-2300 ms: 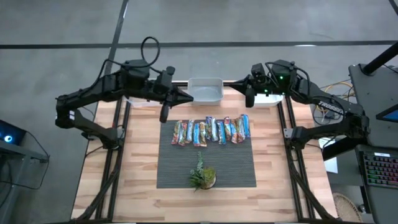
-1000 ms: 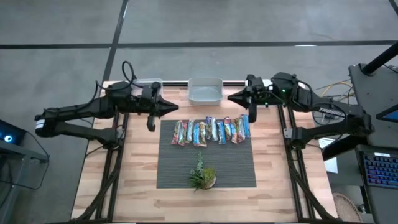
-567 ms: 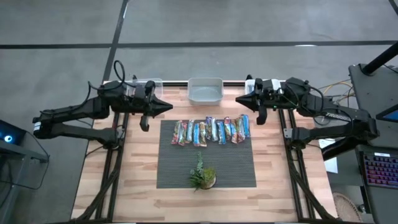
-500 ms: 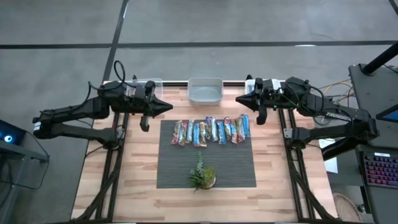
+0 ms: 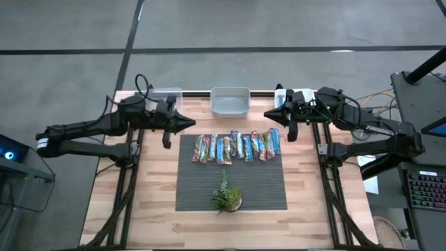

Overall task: Pick and place Granola Bars by type
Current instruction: Put the red granola bar into the transparent bin

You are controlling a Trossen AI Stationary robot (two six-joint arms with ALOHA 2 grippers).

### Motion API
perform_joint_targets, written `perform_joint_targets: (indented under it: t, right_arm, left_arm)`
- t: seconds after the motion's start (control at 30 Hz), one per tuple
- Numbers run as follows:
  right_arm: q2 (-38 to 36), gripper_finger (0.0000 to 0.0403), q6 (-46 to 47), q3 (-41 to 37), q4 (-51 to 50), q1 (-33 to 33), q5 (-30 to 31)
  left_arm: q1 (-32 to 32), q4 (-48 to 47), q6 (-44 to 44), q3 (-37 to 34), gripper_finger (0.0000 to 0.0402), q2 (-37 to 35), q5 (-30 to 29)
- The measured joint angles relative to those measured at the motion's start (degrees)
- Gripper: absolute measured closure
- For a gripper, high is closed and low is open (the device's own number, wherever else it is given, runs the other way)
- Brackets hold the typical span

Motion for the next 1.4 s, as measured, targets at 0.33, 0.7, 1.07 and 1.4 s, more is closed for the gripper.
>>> perform_joint_targets:
  t: [0.33, 0.7, 1.07, 1.4]
  right_arm:
    - [0.13, 0.0394, -0.18, -0.58, -0.02, 0.00, -0.02]
    - [0.35, 0.0394, -0.22, -0.84, -0.33, 0.00, -0.05]
    - [0.35, 0.0394, -1.64, -1.74, -0.44, 0.00, -0.07]
    - [0.35, 0.0394, -1.61, -1.74, -0.44, -0.02, -0.04]
  left_arm:
    - [0.15, 8.77, -9.85, -12.49, 0.0402, 0.26, -0.36]
    - [0.15, 15.35, -10.99, -16.45, 0.0402, 0.38, -0.78]
    - [0.46, 14.73, -3.43, -16.42, 0.0402, -5.03, -2.14]
    - [0.97, 14.10, -3.78, -22.85, 0.0402, -13.55, -4.53]
